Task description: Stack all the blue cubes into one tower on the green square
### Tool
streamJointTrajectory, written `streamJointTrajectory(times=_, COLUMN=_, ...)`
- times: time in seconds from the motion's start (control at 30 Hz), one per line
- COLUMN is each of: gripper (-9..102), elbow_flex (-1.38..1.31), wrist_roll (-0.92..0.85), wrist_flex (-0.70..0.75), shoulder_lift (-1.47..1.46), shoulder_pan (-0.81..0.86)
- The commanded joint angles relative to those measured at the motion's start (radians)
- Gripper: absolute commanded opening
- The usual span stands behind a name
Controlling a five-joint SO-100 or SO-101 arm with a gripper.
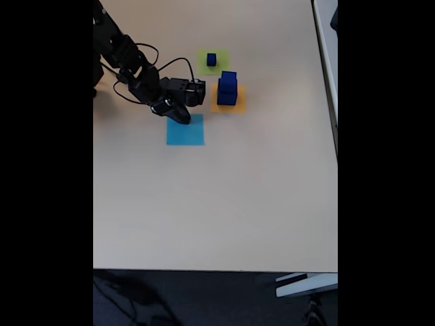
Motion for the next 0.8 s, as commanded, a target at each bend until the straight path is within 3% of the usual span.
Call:
streamJointTrajectory(times=0.0, gripper=1, elbow_flex=-0.006, wrist_roll=0.002, wrist_flex=0.017, shoulder_lift=0.003, shoulder_pan=0.011)
streamJointTrajectory(times=0.37, gripper=1, elbow_flex=-0.121, wrist_roll=-0.025, wrist_flex=0.27, shoulder_lift=0.175, shoulder_pan=0.005)
streamJointTrajectory(times=0.77, gripper=1, elbow_flex=-0.471, wrist_roll=0.054, wrist_flex=0.647, shoulder_lift=0.295, shoulder_pan=-0.08)
